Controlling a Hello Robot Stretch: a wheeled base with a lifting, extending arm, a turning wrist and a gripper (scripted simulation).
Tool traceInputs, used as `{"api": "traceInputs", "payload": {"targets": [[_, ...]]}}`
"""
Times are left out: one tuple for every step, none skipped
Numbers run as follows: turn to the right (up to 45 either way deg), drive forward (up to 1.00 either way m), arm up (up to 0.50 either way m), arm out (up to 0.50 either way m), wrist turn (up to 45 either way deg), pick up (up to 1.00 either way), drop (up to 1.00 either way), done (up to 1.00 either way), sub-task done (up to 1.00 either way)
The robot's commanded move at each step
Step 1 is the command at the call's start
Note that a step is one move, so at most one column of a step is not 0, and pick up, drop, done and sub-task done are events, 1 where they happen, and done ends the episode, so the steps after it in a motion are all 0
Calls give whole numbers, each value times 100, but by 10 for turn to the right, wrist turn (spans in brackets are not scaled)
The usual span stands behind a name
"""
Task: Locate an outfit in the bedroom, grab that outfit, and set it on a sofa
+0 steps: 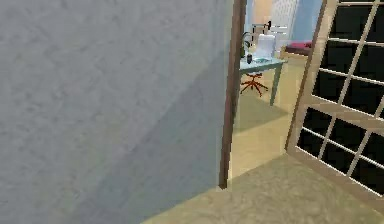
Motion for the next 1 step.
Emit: {"api": "traceInputs", "payload": {"targets": [[270, 0, 0, 0, 0, 0, 0, 0, 0]]}}
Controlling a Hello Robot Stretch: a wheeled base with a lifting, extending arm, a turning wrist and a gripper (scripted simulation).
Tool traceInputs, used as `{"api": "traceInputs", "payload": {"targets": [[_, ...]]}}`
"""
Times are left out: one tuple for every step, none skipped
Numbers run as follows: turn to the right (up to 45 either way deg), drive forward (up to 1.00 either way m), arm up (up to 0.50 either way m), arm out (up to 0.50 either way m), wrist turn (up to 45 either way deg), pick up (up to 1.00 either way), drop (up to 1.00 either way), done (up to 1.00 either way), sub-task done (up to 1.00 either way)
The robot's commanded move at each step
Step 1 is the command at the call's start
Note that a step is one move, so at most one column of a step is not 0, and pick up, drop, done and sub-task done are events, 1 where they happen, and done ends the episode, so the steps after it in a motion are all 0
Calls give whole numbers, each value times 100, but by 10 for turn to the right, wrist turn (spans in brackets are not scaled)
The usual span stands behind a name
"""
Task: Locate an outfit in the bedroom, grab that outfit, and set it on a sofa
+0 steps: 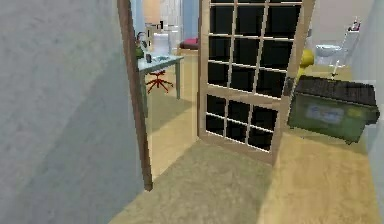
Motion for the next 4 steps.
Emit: {"api": "traceInputs", "payload": {"targets": [[0, 100, 0, 0, 0, 0, 0, 0, 0], [30, 0, 0, 0, 0, 0, 0, 0, 0], [0, 30, 0, 0, 0, 0, 0, 0, 0], [-270, 0, 0, 0, 0, 0, 0, 0, 0]]}}
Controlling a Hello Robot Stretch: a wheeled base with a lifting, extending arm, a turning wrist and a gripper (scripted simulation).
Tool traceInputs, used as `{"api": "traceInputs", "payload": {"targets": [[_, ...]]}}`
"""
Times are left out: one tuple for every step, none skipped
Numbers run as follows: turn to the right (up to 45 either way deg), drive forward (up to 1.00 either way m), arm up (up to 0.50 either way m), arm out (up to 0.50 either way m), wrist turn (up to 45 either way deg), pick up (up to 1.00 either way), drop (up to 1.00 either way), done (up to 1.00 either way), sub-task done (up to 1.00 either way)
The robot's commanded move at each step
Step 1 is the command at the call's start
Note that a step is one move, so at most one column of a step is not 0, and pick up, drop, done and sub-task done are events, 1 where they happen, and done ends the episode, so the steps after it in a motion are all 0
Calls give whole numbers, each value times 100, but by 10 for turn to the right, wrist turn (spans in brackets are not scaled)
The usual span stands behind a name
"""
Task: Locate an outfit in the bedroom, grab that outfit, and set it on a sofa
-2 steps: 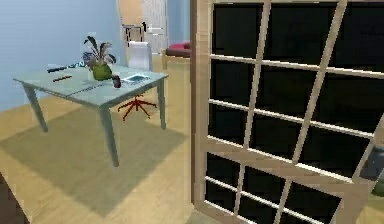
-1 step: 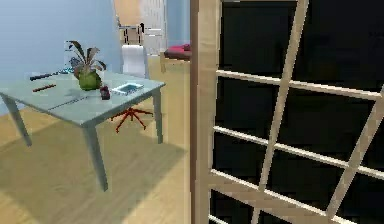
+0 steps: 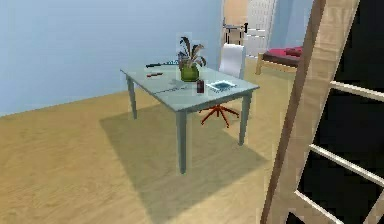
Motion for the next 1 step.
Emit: {"api": "traceInputs", "payload": {"targets": [[0, 75, 0, 0, 0, 0, 0, 0, 0]]}}
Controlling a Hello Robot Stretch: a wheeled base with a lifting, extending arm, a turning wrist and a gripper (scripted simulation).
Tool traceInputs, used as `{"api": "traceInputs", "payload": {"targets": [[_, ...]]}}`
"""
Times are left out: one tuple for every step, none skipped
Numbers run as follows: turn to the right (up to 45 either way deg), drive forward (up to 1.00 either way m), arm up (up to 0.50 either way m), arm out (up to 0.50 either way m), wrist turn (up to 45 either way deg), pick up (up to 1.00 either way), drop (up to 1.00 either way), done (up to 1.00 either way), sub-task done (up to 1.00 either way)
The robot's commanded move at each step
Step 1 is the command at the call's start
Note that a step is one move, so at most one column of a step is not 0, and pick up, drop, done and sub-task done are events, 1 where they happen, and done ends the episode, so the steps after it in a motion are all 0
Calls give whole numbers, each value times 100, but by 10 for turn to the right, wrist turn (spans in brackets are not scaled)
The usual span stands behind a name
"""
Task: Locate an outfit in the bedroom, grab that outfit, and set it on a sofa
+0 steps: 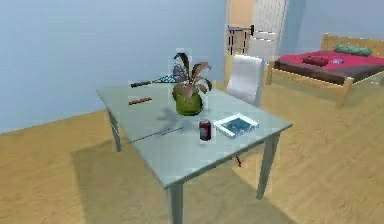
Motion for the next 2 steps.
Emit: {"api": "traceInputs", "payload": {"targets": [[-450, 0, 0, 0, 0, 0, 0, 0, 0], [-450, 0, 0, 0, 0, 0, 0, 0, 0]]}}
